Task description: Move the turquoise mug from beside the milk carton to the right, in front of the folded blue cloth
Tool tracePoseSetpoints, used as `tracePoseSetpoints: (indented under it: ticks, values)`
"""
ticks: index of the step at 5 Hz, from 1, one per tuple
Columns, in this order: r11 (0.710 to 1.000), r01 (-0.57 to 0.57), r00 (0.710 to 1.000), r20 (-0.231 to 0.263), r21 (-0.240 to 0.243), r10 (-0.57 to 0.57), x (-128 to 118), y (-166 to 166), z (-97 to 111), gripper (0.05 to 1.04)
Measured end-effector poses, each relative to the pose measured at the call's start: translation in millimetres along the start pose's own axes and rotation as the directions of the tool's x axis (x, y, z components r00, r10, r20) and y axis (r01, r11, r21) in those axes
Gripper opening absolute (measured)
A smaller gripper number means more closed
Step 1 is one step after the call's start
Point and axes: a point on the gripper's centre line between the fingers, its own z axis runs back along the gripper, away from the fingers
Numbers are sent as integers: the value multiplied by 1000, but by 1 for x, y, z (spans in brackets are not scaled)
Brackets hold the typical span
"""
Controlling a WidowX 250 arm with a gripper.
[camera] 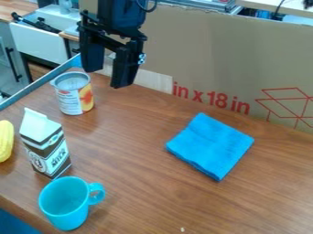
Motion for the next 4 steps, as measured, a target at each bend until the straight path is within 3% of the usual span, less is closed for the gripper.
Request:
tracePoseSetpoints:
  ticks: [1,2,3,4]
  values:
    - [1000,1,1000,-26,-8,-1,-1,-1,-9,1000]
    - [999,-42,999,15,-2,42,-39,-12,-18,1000]
    - [999,-42,998,50,27,41,-66,-24,-22,1000]
    - [999,-35,998,59,28,33,-84,-31,-40,1000]
